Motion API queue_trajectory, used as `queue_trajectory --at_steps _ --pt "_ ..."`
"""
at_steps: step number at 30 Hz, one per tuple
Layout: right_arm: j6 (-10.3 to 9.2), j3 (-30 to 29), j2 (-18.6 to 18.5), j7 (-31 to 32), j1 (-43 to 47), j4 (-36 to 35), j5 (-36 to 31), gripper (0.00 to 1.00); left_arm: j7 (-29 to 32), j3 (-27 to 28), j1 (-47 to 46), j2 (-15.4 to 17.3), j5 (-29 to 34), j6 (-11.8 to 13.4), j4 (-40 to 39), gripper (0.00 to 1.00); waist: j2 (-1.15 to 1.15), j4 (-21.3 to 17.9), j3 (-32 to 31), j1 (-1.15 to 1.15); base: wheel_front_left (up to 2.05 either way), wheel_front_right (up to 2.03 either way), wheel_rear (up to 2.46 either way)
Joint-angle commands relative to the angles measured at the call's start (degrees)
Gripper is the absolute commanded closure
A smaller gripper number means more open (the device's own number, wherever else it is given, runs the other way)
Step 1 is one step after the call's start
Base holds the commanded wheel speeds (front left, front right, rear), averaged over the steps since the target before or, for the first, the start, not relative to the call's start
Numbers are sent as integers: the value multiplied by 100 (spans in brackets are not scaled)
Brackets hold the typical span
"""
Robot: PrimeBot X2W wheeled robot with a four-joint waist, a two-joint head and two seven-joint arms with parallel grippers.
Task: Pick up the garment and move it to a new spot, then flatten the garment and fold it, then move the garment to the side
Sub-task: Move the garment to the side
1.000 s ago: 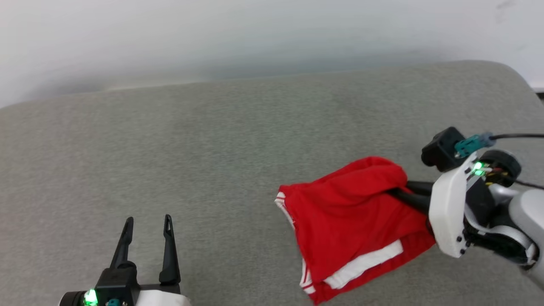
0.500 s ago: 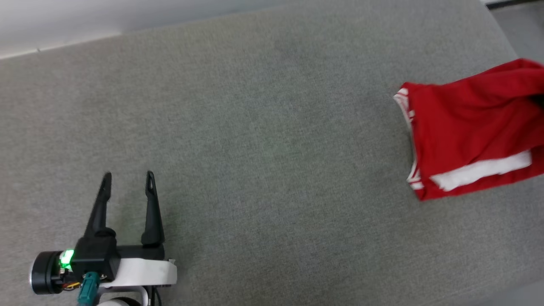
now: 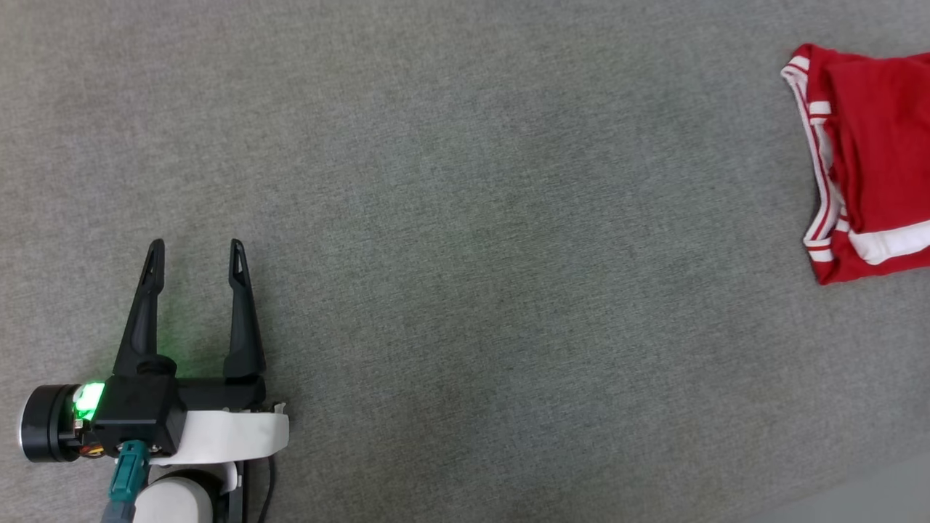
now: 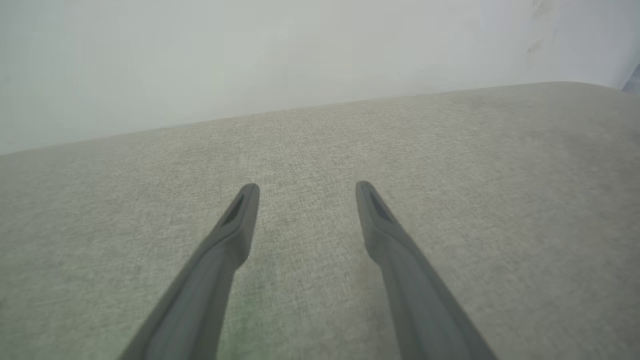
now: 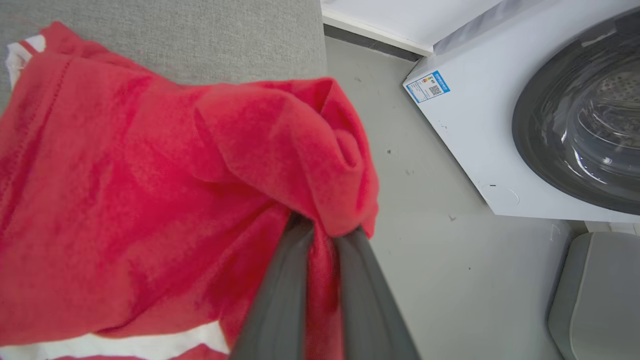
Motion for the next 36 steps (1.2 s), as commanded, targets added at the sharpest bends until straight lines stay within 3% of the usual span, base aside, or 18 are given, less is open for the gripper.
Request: queue_trajectory --at_steps 1,3,4,5,10,14,20,25,29,30,36 --pt "-7 -36 134 -120 -99 121 -128 100 -12 9 -105 9 29 -23 -18 0 0 26 37 -1 0 0 0" --pt "-7 -136 257 -263 -146 343 -264 100 -12 -6 -102 -1 16 -9 12 0 0 50 -13 -1 0 0 0" --pt "-7 -177 327 -296 -157 468 -329 85 -12 -14 -93 -13 8 7 29 0 0 62 -63 -1 0 0 0" --pt "-7 -178 395 -330 -154 569 -401 0 -12 -26 -83 -28 -4 21 48 0 0 77 -128 -1 0 0 0" --pt "-7 -236 502 -808 -250 857 -1031 0 -12 -74 121 -100 -52 108 164 0 0 181 -638 -1 0 0 0" --pt "-7 -572 623 -1678 -311 828 -1646 0 -12 -121 336 -181 -107 182 221 0 0 320 -1069 -1 0 0 0" --pt "-7 -1460 1268 -3039 7 625 -2369 0 -12 -158 693 -259 -177 282 296 0 0 541 -1635 -1 0 0 0" --pt "-7 -2094 1995 -3366 557 -141 -2757 0 -12 -195 913 -288 -202 326 370 0 0 782 -2022 -1 0 0 0" --pt "-7 -2489 2633 -3377 1293 -1205 -2934 0 -13 -237 1021 -304 -209 356 440 0 0 982 -2275 -1 0 0 0" --pt "-7 -2489 2633 -3377 1293 -1205 -2934 0 -13 -237 1021 -304 -209 356 440 0 0 982 -2275 -1 0 0 0" --pt "-7 -2737 3467 -3378 2508 -2287 -3035 0 -12 -332 1160 -322 -196 279 552 0 0 1231 -2524 -1 0 0 0"
